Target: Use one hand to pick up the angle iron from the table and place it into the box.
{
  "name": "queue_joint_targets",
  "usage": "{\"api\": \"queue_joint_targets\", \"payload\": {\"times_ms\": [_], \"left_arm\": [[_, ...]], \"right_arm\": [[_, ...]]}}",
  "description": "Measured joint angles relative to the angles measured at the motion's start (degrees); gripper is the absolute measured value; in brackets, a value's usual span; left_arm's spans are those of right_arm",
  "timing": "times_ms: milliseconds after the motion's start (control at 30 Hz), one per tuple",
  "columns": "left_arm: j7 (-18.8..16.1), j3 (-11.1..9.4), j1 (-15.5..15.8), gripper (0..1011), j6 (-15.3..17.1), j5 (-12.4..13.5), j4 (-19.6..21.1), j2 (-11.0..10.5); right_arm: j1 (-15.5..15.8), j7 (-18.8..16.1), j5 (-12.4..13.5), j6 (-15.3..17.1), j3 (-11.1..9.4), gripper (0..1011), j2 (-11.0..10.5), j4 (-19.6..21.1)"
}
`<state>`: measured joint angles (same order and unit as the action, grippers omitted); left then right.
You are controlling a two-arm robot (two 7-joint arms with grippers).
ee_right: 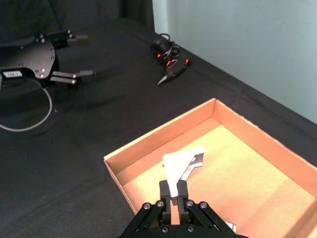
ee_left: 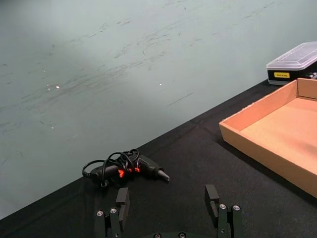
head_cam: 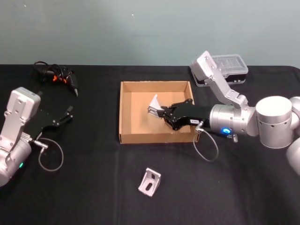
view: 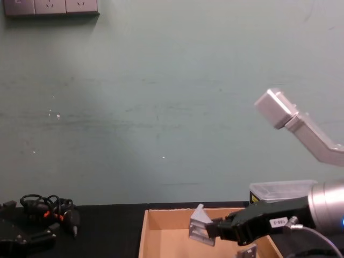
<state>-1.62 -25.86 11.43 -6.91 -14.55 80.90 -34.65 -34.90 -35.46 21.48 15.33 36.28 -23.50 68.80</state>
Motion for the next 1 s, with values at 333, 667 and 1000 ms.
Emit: {"api": "queue_joint_targets", "payload": {"times_ms": [333,667,1000], "left_arm": [[0.00,0.00,0.00,1000,0.00,0.00,0.00,0.00],[0.00,0.00,0.00,1000,0.00,0.00,0.00,0.00],[0.00,0.00,0.00,1000,0.00,0.00,0.00,0.00]], "right_arm": [[-1.19,-1.53,-2.01,-0.23,1.81,86,0.86,-2.64],[-0.76,-1.83,-2.62,-0.55,1.81,221,0.71,-2.61],[0.42,-1.52,-2.97,-2.14,0.63,530,-0.27,-0.99]]}}
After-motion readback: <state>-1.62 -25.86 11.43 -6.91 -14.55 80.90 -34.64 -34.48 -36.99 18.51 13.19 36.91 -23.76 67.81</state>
